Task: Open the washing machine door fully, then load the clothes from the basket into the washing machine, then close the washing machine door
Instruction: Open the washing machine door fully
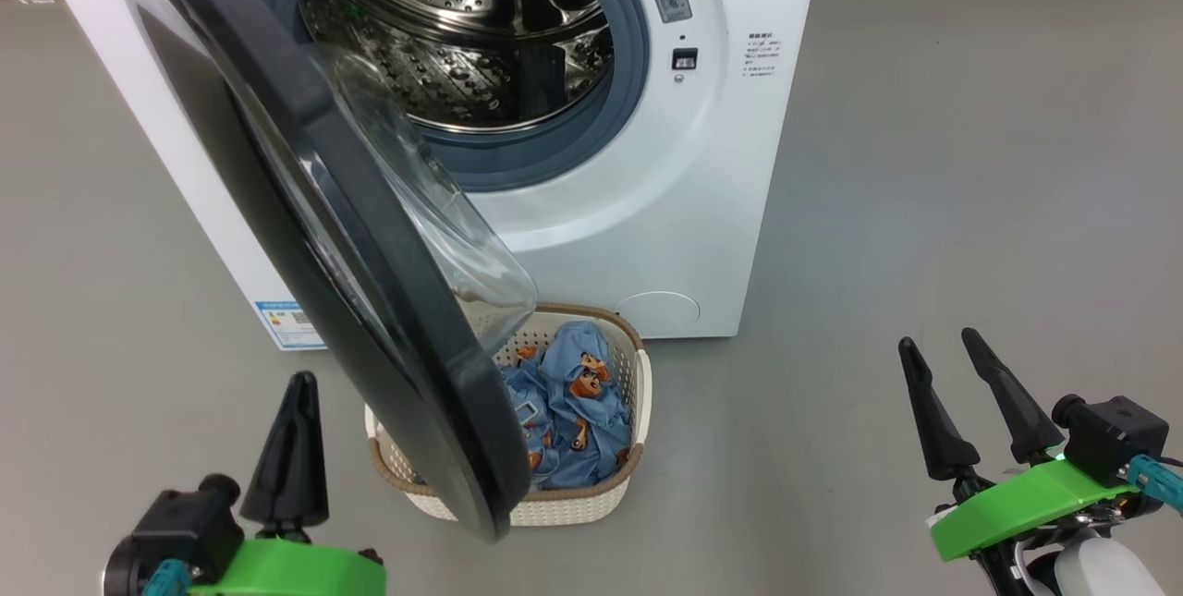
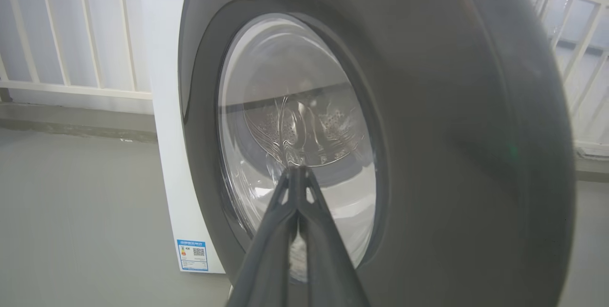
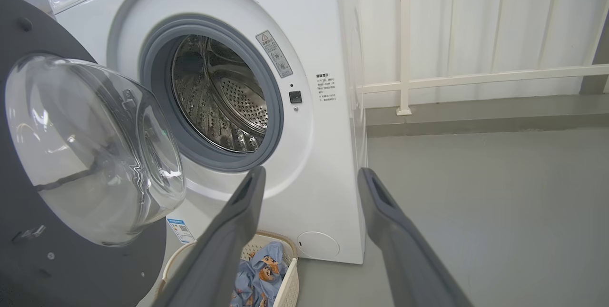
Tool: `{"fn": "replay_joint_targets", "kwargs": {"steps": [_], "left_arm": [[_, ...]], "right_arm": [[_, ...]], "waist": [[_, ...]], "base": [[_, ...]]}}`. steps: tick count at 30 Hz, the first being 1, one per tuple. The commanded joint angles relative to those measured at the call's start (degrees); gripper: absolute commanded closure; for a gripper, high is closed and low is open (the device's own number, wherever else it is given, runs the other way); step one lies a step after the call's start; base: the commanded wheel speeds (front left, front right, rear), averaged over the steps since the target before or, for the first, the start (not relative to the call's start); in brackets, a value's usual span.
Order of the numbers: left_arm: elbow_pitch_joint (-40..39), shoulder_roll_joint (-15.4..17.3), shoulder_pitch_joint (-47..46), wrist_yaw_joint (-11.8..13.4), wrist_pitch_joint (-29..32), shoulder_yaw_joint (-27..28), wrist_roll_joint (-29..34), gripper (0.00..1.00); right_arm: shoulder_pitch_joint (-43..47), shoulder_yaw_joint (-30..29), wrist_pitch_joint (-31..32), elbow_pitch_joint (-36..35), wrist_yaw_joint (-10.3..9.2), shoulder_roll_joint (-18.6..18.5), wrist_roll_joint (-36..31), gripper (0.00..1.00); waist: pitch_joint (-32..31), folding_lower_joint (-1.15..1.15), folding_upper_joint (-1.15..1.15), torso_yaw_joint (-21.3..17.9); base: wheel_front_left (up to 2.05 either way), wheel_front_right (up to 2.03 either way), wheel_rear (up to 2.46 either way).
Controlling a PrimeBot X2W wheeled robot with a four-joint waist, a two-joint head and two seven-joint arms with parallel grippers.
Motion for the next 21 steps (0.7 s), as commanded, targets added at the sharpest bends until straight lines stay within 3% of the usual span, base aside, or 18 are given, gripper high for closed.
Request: {"fn": "replay_joint_targets", "kwargs": {"steps": [1,13,21], "left_arm": [[-2.5,0.8,-2.7,0.1,-0.4,1.5,0.6,1.0],[-19.3,0.8,-3.9,0.4,-0.4,-2.6,2.0,1.0],[-21.7,0.8,-4.1,0.2,-0.4,-9.7,1.1,1.0]], "right_arm": [[-0.6,0.9,-0.7,-1.6,0.09,-0.2,-1.0,0.0],[-0.7,1.2,-0.7,-1.5,0.09,0.0,-0.6,0.0],[-0.6,1.7,-0.7,-1.7,0.09,0.3,-0.6,0.0]], "waist": [[-0.1,0.0,0.0,0.0],[-0.6,0.0,0.0,-0.1],[-0.6,0.0,0.0,-0.8]], "base": [[0.0,0.0,0.0],[0.0,0.0,0.0],[0.0,0.0,0.0]]}}
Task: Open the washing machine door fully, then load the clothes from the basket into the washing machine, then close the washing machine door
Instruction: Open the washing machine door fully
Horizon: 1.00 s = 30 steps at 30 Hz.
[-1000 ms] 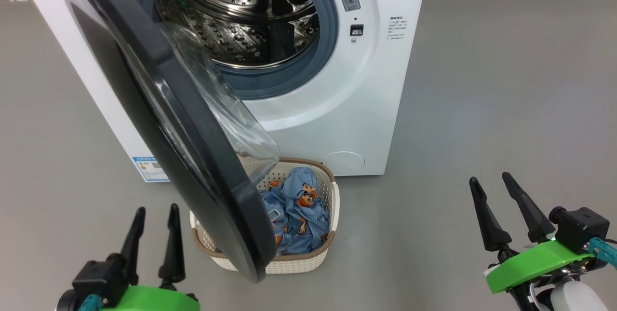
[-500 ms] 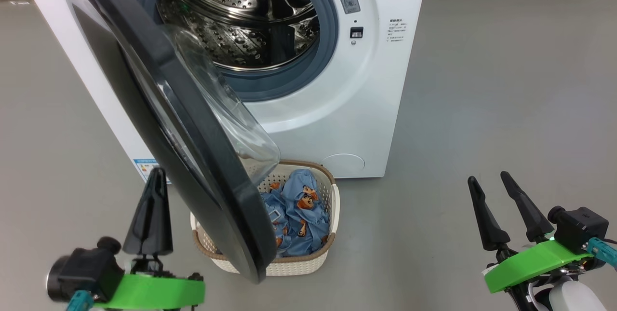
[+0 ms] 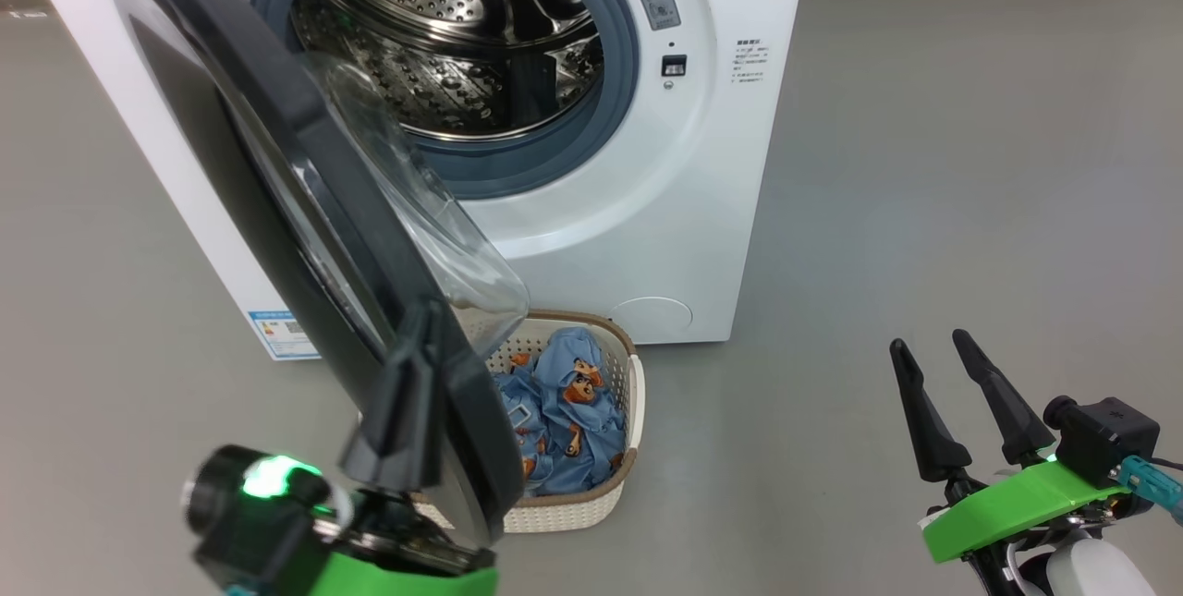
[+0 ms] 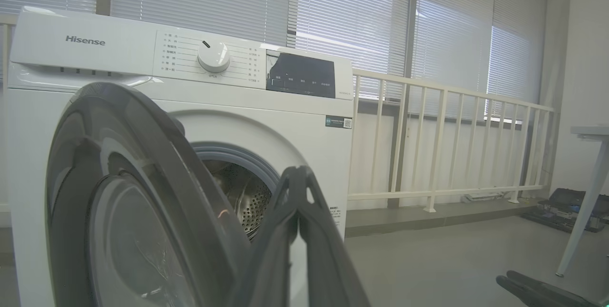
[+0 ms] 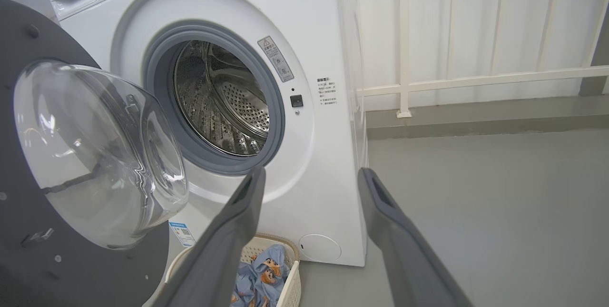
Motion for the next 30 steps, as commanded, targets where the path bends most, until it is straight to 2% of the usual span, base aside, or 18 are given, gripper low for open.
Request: {"fn": "replay_joint_targets", "kwargs": {"steps": [1,6,13,23,30], "left_arm": [[-0.9,0.5,-2.6,-0.1,-0.3,0.3,-0.3,1.0],[3.5,0.5,-3.0,-0.9,-0.3,-4.8,-2.1,1.0],[10.2,0.5,-3.2,-0.7,-0.2,-7.5,-4.8,1.0],[18.5,0.5,-4.1,0.7,-0.1,-7.2,-8.0,1.0],[21.9,0.5,-4.9,2.4,-0.2,-5.0,-9.5,1.0]], "right_arm": [[-0.6,1.4,-0.7,-1.6,0.09,-0.3,-0.6,0.0],[-0.9,1.9,-0.7,-1.6,0.09,-0.4,-0.2,0.0],[-1.3,2.3,-0.7,-1.4,0.09,-0.5,-0.1,0.0],[-1.3,3.2,-0.7,-1.7,0.09,-0.9,0.2,0.0],[-1.4,2.7,-0.7,-1.6,0.09,-1.0,0.4,0.0]], "waist": [[0.1,0.0,0.0,-0.2],[0.3,0.0,0.0,-1.4],[0.8,0.0,0.0,-3.5],[1.8,0.0,0.0,-5.5],[2.1,0.0,0.0,-5.1]], "base": [[0.0,0.0,0.0],[0.0,0.0,0.0],[0.0,0.0,0.0],[0.0,0.0,0.0],[0.0,0.0,0.0]]}}
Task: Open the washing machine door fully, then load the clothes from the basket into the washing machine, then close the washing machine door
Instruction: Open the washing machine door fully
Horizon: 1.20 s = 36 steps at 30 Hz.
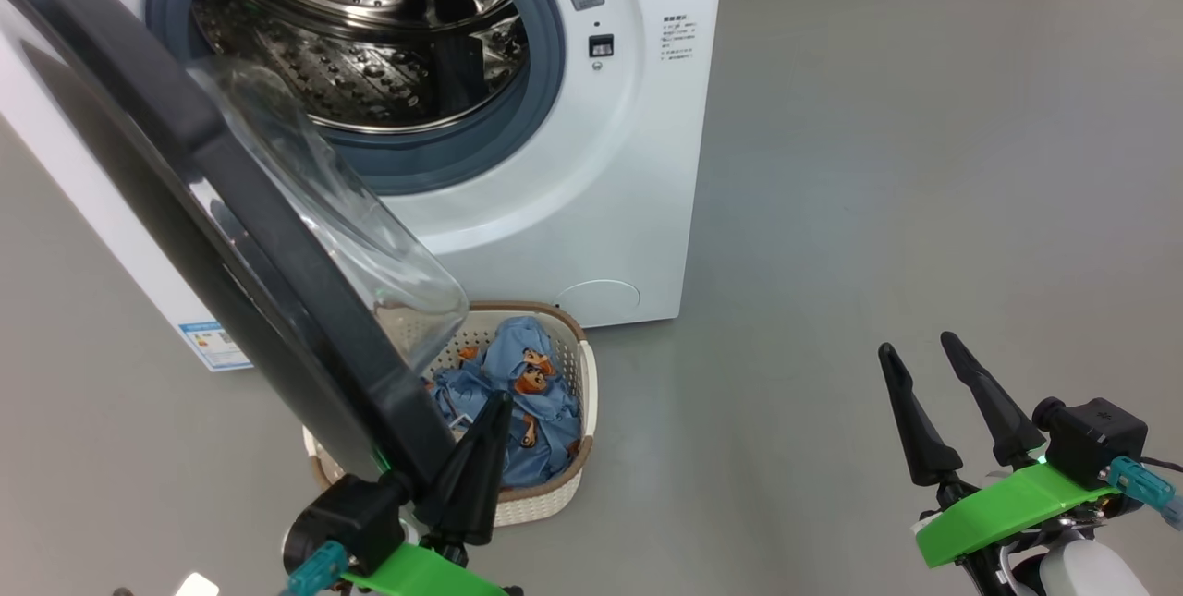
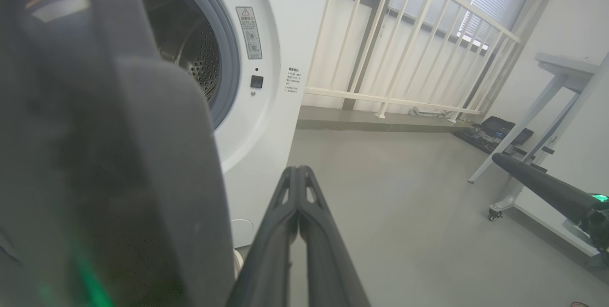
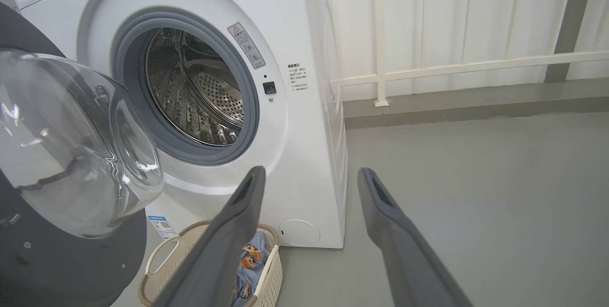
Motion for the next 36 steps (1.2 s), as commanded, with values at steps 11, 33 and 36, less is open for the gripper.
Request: {"fn": "replay_joint_targets", "kwargs": {"steps": [11,33,36], "left_arm": [[0.1,1.4,-2.1,0.8,-0.3,3.9,-0.6,1.0],[-3.5,5.0,1.7,3.7,2.1,6.3,-1.9,1.0],[-4.1,5.8,2.0,4.8,2.8,7.3,-2.2,1.0]], "right_arm": [[-1.3,1.1,-0.7,-1.2,0.09,-0.5,0.3,0.0],[-0.1,-0.9,-0.7,-1.4,0.09,1.0,0.0,0.0],[-0.1,-1.1,-0.7,-1.5,0.09,1.1,-0.1,0.0]], "waist": [[0.1,0.0,0.0,4.3],[-1.6,0.0,0.0,16.9],[-1.5,0.0,0.0,18.5]], "base": [[0.0,0.0,0.0],[0.0,0.0,0.0],[0.0,0.0,0.0]]}}
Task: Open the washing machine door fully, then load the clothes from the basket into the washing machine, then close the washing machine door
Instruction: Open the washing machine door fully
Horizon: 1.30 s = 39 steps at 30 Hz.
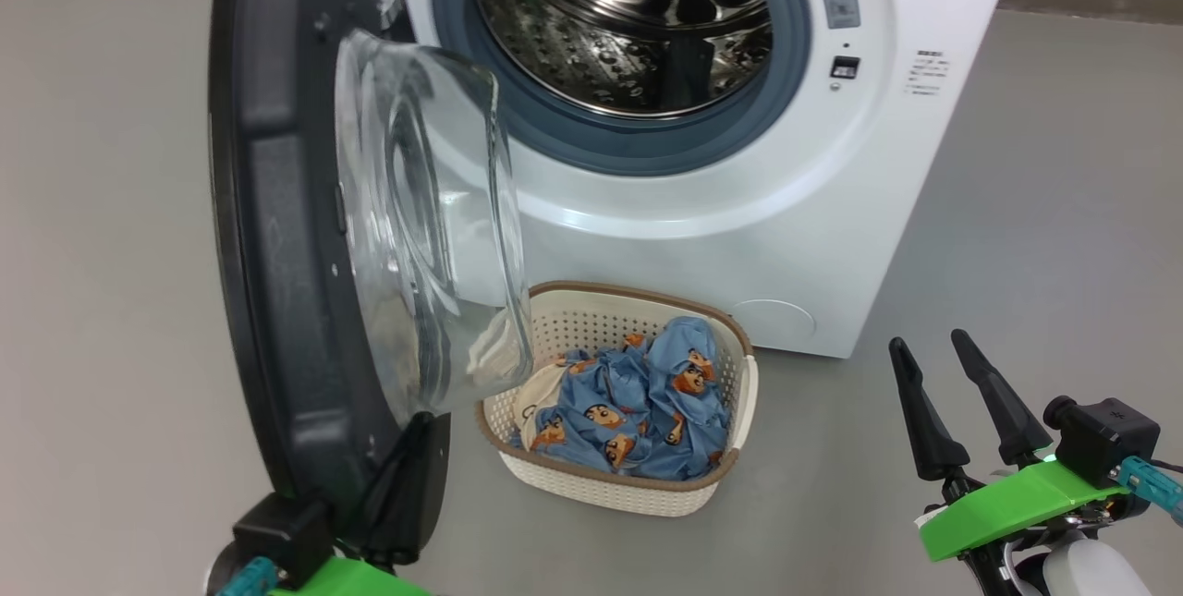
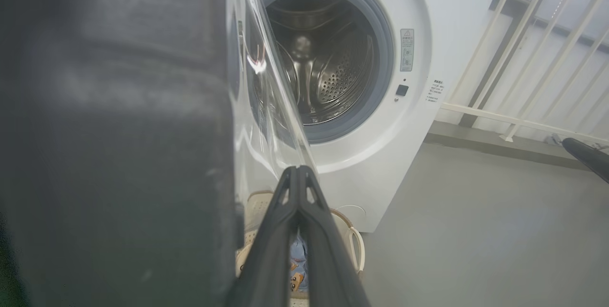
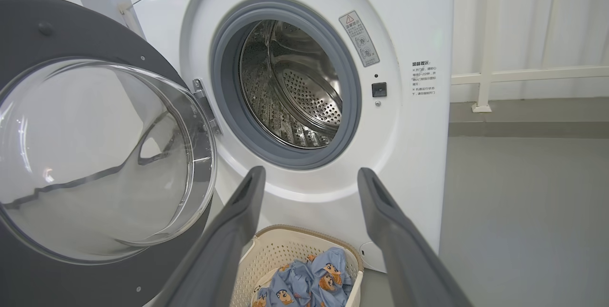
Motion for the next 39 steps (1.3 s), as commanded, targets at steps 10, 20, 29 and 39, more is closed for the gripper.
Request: {"fn": "replay_joint_targets", "kwargs": {"steps": [10,20,29,39], "left_arm": [[-2.0,5.2,-2.0,3.3,2.6,8.0,-1.7,1.0],[-1.9,9.0,-3.1,4.6,5.3,13.8,-5.1,1.0],[1.6,13.0,-7.3,4.3,7.6,18.2,-7.9,1.0],[8.5,17.9,-12.5,2.7,8.5,20.6,-8.6,1.0]], "right_arm": [[0.0,0.5,-0.7,-1.7,0.09,0.4,-0.6,0.0],[-0.9,-0.1,-0.7,-2.1,0.09,0.6,-0.9,0.0],[-2.4,-0.2,-0.7,-2.3,0.09,0.8,-1.0,0.0],[-3.8,-0.8,-0.7,-2.5,0.09,0.5,-1.0,0.0]], "waist": [[0.8,0.0,0.0,3.6],[2.8,0.0,0.0,5.6],[5.3,0.0,0.0,6.5],[8.1,0.0,0.0,6.8]], "base": [[0.0,0.0,0.0],[0.0,0.0,0.0],[0.0,0.0,0.0],[0.0,0.0,0.0]]}}
